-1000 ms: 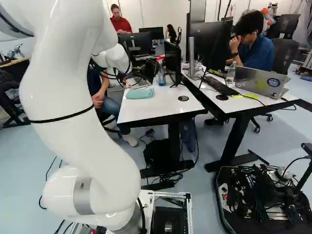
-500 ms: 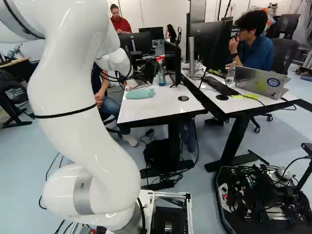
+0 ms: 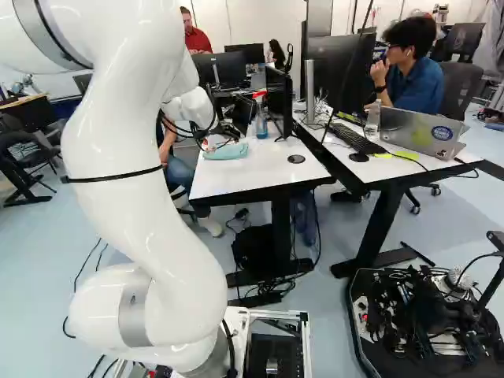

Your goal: Clean the table with the green towel

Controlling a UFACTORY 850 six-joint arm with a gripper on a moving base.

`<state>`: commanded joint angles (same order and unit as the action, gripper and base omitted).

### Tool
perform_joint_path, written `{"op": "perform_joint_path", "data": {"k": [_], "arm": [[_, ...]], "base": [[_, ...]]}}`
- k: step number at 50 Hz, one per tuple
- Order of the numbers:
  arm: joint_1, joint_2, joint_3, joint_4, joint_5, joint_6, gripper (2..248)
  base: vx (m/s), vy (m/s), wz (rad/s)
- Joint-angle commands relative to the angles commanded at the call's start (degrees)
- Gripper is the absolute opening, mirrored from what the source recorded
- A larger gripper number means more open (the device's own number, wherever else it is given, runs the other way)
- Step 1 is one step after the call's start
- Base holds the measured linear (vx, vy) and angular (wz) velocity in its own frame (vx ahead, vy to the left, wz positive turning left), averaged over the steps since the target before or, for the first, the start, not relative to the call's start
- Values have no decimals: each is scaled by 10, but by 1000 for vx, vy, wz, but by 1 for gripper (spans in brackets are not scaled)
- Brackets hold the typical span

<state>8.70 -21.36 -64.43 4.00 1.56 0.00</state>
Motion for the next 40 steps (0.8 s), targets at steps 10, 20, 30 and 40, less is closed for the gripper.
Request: {"op": "perform_joint_path", "data": {"k": [10,20,30,40], "arm": [[-1,-23,-14,0,0,0,247],[-2,-49,-33,0,0,0,247],[-3,-77,-54,0,0,0,247],[-4,-99,-69,0,0,0,247]], "base": [[0,0,0],[0,0,0],[0,0,0],[0,0,0]]}}
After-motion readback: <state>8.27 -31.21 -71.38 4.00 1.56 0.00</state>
